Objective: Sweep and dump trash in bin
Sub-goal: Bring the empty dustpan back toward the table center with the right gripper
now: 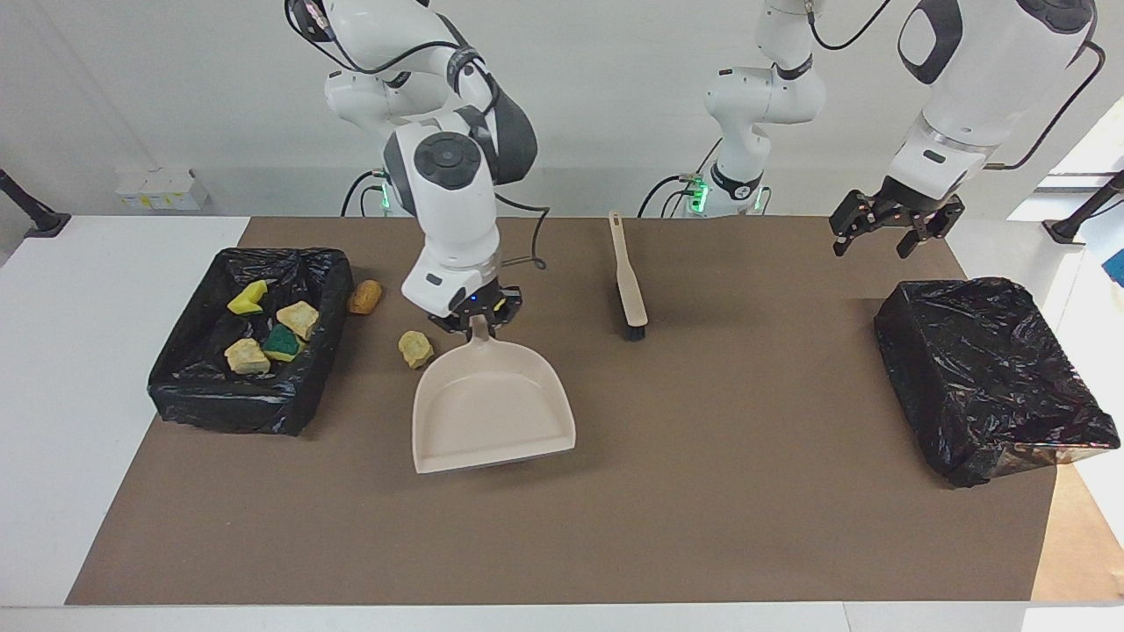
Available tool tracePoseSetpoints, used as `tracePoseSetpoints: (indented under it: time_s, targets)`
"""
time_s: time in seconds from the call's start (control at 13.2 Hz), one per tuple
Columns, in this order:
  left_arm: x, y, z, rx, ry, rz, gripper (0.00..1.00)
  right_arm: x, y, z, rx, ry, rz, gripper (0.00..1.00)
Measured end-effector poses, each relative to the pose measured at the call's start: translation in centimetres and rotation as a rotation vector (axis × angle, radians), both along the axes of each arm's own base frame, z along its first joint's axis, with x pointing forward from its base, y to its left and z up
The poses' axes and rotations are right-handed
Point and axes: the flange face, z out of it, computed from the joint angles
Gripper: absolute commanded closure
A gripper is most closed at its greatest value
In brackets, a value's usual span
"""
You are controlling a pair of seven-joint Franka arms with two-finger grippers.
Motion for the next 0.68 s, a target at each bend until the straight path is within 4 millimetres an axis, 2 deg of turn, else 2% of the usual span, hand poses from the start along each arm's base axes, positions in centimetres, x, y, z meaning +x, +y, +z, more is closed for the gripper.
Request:
tracePoseSetpoints:
  time_s: [0.23,0.38,0.53,0.68]
  targets:
    - [0.1,-0.2,0.1,0.001,-0.011,-0.036,0.0,0.5,7.3,-1.2,0.065,-0.008,-0.117,1.0]
    - [0.1,0.0,0.0,0.001,-0.009,-0.032,0.0,0.6,11.1,-3.8,0.098,-0.016,-0.163,1.0]
    - [0.2,1.0,0.0,0.001,-0.009,-0.014,0.0,0.5,12.9,-6.2,0.108,-0.002,-0.162,1.0]
    - [0.2,2.1,0.0,0.0,-0.008,0.004,0.0,0.3,14.3,-7.3,0.135,0.005,-0.156,1.0]
